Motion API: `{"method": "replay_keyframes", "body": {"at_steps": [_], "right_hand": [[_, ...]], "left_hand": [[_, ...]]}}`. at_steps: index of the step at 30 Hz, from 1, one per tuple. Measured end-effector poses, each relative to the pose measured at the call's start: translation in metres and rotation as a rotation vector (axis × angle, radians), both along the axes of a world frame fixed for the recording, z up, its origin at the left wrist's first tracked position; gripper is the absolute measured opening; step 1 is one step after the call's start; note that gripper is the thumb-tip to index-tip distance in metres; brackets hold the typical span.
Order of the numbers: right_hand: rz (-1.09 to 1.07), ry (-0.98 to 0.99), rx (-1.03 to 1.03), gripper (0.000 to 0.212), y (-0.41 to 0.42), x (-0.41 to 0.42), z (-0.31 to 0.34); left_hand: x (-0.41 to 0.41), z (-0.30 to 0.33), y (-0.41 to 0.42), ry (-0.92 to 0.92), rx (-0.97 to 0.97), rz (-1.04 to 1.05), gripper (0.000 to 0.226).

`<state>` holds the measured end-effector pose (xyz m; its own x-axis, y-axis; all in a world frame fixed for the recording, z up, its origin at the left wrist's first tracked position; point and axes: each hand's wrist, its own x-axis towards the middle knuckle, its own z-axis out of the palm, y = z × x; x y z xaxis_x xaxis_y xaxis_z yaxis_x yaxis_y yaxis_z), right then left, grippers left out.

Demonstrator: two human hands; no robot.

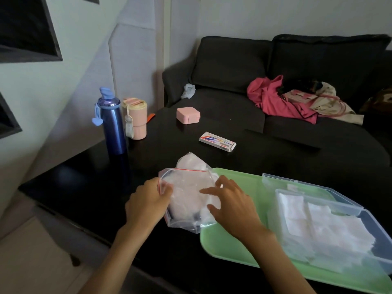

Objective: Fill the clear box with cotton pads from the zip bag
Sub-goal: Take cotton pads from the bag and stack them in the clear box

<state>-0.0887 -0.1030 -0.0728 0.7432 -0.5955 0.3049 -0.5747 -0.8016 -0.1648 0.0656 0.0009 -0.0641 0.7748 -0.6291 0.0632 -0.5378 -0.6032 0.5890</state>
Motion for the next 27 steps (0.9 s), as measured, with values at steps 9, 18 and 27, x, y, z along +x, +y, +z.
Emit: {"method": "replay_keyframes", "body": {"at_steps": [9,18,27], "right_hand": [[-0.106,-0.596,0.533,0.012,-0.014,-0.010,0.018],[-0.167,-0.674,1.232,0.010,-0.011,-0.048,0.060],[-0.166,-0.866,1.072,0.036,-0.023,-0.108,0.066]], "left_hand": [[-0.020,0.028,-0.009,-0.485,-0.317,-0.334,0.034],[-0.050,0.048,-0.020,0.218,-0.577,-0.437,0.037],[-0.107,0.046,-0.071,0.537,-0.573,-0.572,0.017]]}}
